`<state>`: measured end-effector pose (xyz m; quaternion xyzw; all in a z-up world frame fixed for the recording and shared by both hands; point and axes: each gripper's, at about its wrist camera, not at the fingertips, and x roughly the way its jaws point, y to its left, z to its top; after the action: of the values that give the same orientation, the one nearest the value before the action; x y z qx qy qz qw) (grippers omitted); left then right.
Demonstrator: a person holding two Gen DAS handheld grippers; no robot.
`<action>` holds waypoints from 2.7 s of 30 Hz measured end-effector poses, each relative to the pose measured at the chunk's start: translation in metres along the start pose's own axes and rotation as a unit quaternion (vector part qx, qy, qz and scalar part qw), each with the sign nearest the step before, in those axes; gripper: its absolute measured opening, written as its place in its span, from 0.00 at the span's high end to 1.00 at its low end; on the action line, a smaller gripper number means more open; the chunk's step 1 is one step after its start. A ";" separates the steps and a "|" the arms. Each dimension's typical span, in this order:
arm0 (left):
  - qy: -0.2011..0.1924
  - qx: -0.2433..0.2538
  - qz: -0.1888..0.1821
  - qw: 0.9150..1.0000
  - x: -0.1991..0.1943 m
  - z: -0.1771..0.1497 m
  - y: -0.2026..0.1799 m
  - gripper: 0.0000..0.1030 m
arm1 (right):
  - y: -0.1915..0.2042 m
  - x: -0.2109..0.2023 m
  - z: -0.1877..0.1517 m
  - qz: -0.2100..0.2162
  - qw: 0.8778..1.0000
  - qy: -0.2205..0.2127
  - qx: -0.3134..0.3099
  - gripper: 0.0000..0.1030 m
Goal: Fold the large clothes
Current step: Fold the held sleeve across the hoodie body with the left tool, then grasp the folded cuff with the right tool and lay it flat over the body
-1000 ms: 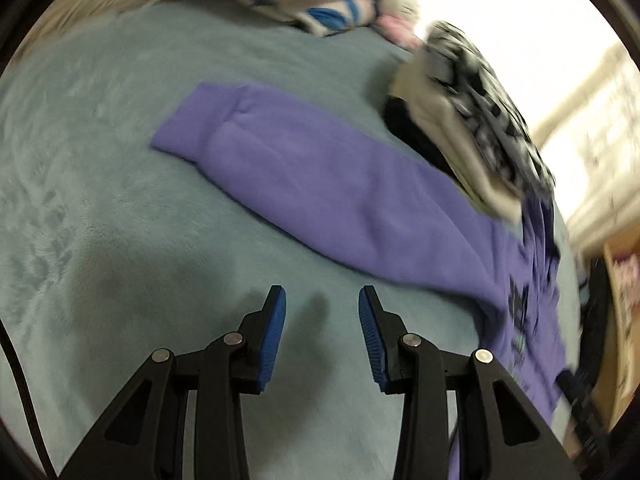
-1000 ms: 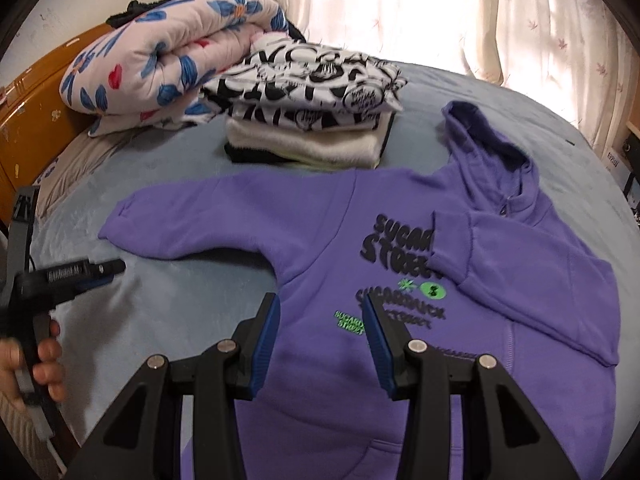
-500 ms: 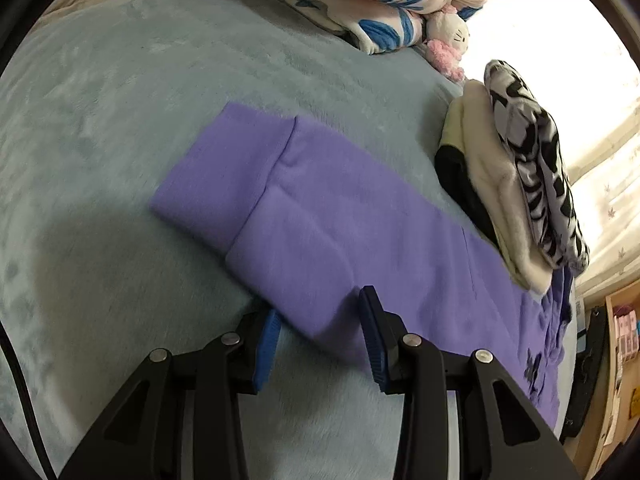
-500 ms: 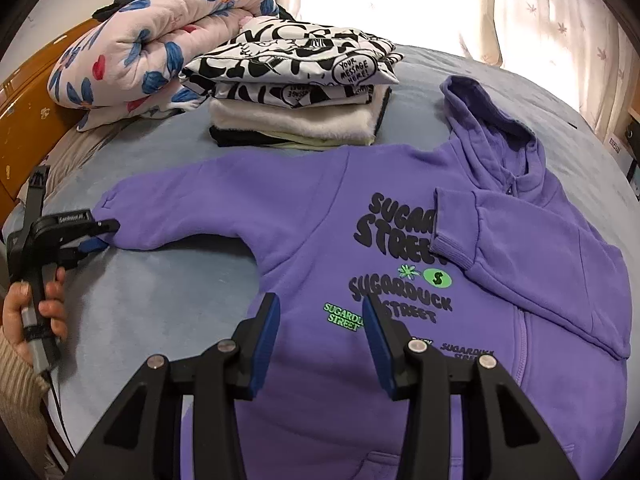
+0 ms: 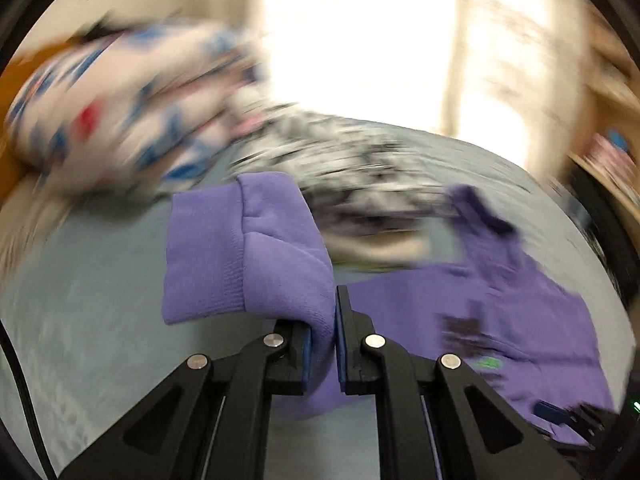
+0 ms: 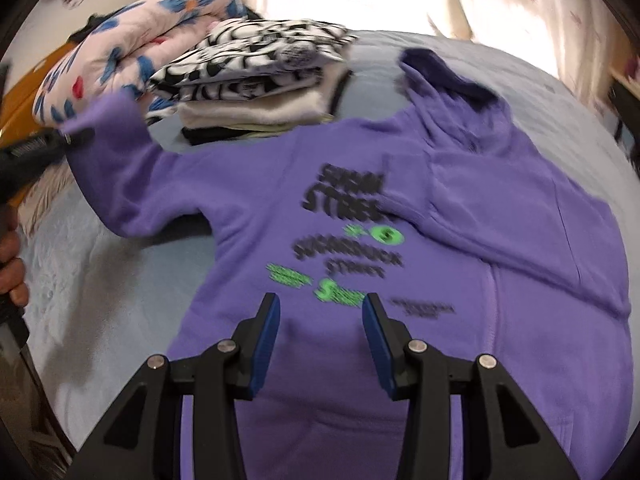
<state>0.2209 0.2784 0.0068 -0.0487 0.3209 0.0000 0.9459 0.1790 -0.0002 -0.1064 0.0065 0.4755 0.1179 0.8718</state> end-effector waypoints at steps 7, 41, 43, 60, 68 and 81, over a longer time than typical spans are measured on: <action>0.051 0.107 -0.100 0.988 0.016 -0.025 -0.138 0.90 | -0.066 -0.018 -0.015 -0.030 0.998 -0.009 0.055 0.58; 0.154 -0.018 -0.112 0.982 0.013 -0.132 -0.104 0.50 | -0.110 0.050 -0.004 0.165 0.960 0.091 0.206 0.48; 0.156 -0.023 -0.109 0.982 0.016 -0.132 -0.102 0.50 | -0.106 0.060 -0.003 0.159 0.961 0.097 0.203 0.49; 0.163 -0.030 -0.088 0.982 0.029 -0.131 -0.107 0.50 | -0.123 -0.063 0.100 -0.078 0.984 -0.163 -0.006 0.96; 0.172 -0.035 -0.082 0.981 0.035 -0.133 -0.102 0.50 | -0.228 0.038 0.064 -0.065 0.991 0.036 0.108 0.95; 0.184 -0.041 -0.088 0.978 0.043 -0.136 -0.107 0.50 | -0.240 0.067 0.073 0.082 0.974 0.046 0.206 0.52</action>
<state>0.1755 0.1580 -0.1171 -0.1145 0.4834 -0.0788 0.8643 0.3223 -0.2125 -0.1513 0.2199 0.5272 0.0886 0.8160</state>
